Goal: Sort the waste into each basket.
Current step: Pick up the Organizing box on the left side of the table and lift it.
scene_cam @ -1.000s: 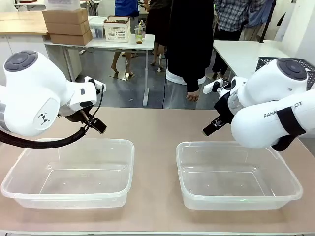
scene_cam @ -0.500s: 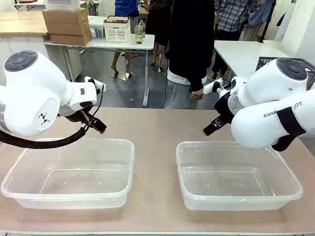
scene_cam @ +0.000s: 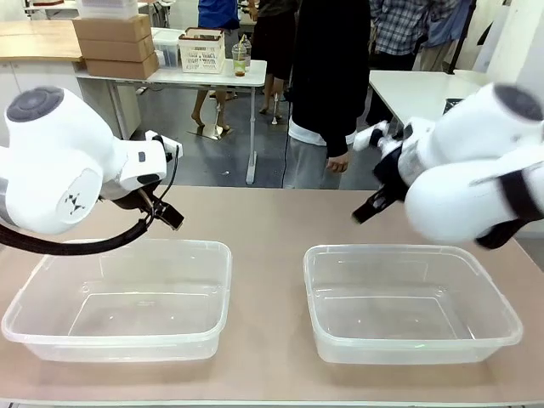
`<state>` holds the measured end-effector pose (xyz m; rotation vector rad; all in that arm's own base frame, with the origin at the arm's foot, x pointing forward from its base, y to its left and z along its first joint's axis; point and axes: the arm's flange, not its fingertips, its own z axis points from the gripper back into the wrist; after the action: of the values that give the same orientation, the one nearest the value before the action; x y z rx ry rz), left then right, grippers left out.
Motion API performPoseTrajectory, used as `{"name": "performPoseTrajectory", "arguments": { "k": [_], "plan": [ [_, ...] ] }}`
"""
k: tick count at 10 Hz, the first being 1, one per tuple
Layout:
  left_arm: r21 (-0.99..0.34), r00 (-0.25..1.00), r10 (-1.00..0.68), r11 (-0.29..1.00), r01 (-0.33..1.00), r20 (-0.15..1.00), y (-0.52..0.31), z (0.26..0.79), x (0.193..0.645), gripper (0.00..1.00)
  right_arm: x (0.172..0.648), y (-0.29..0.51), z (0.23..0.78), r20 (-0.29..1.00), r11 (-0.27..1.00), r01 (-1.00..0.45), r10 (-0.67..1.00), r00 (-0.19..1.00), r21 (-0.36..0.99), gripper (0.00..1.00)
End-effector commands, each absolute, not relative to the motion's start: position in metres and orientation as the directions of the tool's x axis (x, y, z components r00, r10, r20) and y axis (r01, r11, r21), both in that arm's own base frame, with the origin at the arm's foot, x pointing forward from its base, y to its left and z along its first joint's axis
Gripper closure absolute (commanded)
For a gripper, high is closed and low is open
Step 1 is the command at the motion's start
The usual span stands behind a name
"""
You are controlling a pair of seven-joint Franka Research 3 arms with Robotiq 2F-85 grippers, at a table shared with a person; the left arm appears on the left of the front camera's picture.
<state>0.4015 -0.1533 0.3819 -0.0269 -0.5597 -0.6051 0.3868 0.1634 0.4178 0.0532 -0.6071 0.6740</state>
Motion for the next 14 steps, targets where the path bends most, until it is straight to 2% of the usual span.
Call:
{"name": "performPoseTrajectory", "arguments": {
  "k": [1,2,3,4,5,6,7,8,9,10,11,13,14],
  "plan": [
    [0.057,0.62,-0.54,0.778,0.625,0.569,-0.146,0.456,0.319,0.0,0.291,0.11,0.508,0.584,0.832,-0.527,0.519,0.624,-0.177,0.0],
    [0.078,0.615,-0.503,0.808,0.584,0.607,-0.141,0.472,0.289,0.0,0.263,0.099,0.519,0.629,0.87,-0.462,0.457,0.629,-0.17,0.0],
    [0.117,0.658,-0.531,0.817,0.565,0.534,-0.163,0.416,0.389,0.0,0.37,0.149,0.468,0.573,0.799,-0.582,0.551,0.607,-0.151,0.0],
    [0.117,0.658,-0.531,0.817,0.565,0.534,-0.163,0.416,0.389,0.0,0.37,0.149,0.468,0.573,0.799,-0.582,0.551,0.607,-0.151,0.0],
    [0.098,0.622,-0.524,0.804,0.586,0.581,-0.17,0.473,0.357,0.0,0.331,0.124,0.533,0.614,0.83,-0.534,0.509,0.603,-0.164,0.0],
    [0.049,0.555,-0.581,0.716,0.697,0.596,-0.17,0.486,0.351,0.0,0.332,0.124,0.534,0.635,0.801,-0.599,0.465,0.617,-0.005,0.0],
    [-0.027,0.559,-0.55,0.697,0.717,0.62,-0.148,0.502,0.334,0.0,0.317,0.103,0.547,0.664,0.776,-0.586,0.313,0.679,0.235,0.0],
    [-0.236,0.623,-0.344,0.713,0.66,0.703,-0.112,0.521,0.308,0.0,0.289,0.066,0.564,0.616,0.633,-0.531,0.107,0.781,0.563,0.0],
    [-0.516,0.775,-0.035,0.726,0.453,0.631,-0.082,0.536,0.287,0.0,0.268,0.026,0.569,0.528,0.555,-0.37,-0.149,0.836,0.744,0.0],
    [-0.675,0.782,0.138,0.609,0.417,0.607,-0.049,0.537,0.273,0.0,0.251,-0.018,0.565,0.441,0.409,-0.274,-0.401,0.803,0.871,0.0],
    [-0.778,0.768,0.248,0.427,0.461,0.591,-0.008,0.527,0.266,0.0,0.24,-0.054,0.548,0.334,0.261,-0.223,-0.547,0.767,0.939,0.0],
    [-0.863,0.761,0.412,0.18,0.471,0.501,0.042,0.494,0.267,0.0,0.237,-0.08,0.517,0.192,0.164,-0.113,-0.625,0.757,0.98,0.0],
    [-0.872,0.757,0.435,0.283,0.399,0.487,0.044,0.476,0.281,0.0,0.239,-0.082,0.509,0.197,0.286,0.011,-0.685,0.701,0.958,0.0]
  ]
}}
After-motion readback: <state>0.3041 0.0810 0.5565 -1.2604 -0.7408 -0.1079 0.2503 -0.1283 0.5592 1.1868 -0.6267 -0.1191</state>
